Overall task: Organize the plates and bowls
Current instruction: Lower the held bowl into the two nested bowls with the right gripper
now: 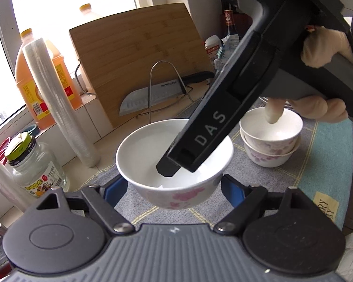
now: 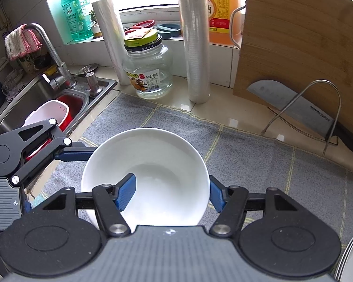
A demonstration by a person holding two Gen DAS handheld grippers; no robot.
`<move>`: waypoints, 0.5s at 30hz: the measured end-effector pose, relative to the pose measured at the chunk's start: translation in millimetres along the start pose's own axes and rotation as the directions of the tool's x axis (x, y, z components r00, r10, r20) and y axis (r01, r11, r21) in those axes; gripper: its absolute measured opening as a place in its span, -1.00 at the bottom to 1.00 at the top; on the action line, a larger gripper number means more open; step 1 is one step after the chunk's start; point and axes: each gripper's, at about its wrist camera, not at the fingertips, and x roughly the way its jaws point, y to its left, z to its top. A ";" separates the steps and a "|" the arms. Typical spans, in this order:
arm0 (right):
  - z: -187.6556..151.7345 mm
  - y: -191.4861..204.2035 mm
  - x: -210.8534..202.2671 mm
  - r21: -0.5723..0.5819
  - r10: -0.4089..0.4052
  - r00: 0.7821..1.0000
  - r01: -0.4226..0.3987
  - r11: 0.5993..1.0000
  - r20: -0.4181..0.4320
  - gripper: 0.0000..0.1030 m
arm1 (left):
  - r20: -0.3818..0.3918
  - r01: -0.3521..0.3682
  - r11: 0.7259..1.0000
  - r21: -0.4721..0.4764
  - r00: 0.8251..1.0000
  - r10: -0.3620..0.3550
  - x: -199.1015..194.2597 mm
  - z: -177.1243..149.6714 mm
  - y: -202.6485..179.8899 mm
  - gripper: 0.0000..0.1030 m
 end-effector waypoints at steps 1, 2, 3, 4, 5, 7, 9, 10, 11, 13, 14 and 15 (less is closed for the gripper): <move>-2.1 -2.8 -3.5 0.005 -0.004 1.000 0.004 1.000 0.003 0.37 | 0.001 0.005 1.000 0.006 1.000 -0.005 0.3 3.2 -3.2 0.68; -4.5 -6.0 -8.0 0.011 -0.011 1.000 0.011 1.000 0.006 0.37 | 0.003 0.010 1.000 0.012 1.000 -0.010 0.7 6.1 -6.0 0.68; -7.1 -9.3 -12.3 0.016 -0.019 1.000 0.019 1.000 0.010 0.37 | 0.007 0.015 1.000 0.021 1.000 -0.016 0.9 9.7 -10.4 0.68; -9.6 -12.0 -16.1 0.018 -0.027 1.000 0.027 0.999 0.014 0.37 | 0.009 0.020 0.999 0.028 1.000 -0.020 1.6 12.9 -13.4 0.68; -11.8 -14.4 -19.5 0.021 -0.035 0.999 0.035 0.999 0.016 0.37 | 0.013 0.026 0.999 0.038 1.000 -0.027 2.6 17.3 -17.5 0.68; -17.6 -20.7 -28.0 0.031 -0.054 0.998 0.053 0.998 0.023 0.37 | 0.020 0.039 0.998 0.053 0.999 -0.040 4.5 23.9 -24.6 0.68; -23.3 -28.7 -36.3 0.043 -0.070 0.997 0.069 0.997 0.027 0.38 | 0.028 0.054 0.996 0.069 0.998 -0.056 6.7 30.9 -32.2 0.68; -25.9 -32.9 -40.1 0.051 -0.078 0.996 0.077 0.996 0.030 0.38 | 0.032 0.062 0.995 0.076 0.997 -0.064 8.1 34.1 -35.2 0.68; -28.2 -36.3 -43.4 0.057 -0.086 0.996 0.084 0.995 0.031 0.38 | 0.037 0.071 0.994 0.083 0.997 -0.074 9.5 37.5 -38.5 0.68; -33.8 -45.0 -51.4 0.073 -0.106 0.994 0.103 0.992 0.034 0.38 | 0.048 0.092 0.991 0.096 0.994 -0.097 12.4 44.7 -46.6 0.68; -37.0 -49.7 -55.4 0.082 -0.116 0.993 0.113 0.990 0.036 0.38 | 0.052 0.101 0.990 0.102 0.993 -0.107 13.8 47.7 -49.6 0.68; -40.4 -54.2 -59.4 0.092 -0.126 0.991 0.123 0.988 0.037 0.38 | 0.056 0.113 0.988 0.109 0.991 -0.120 15.5 50.7 -54.1 0.68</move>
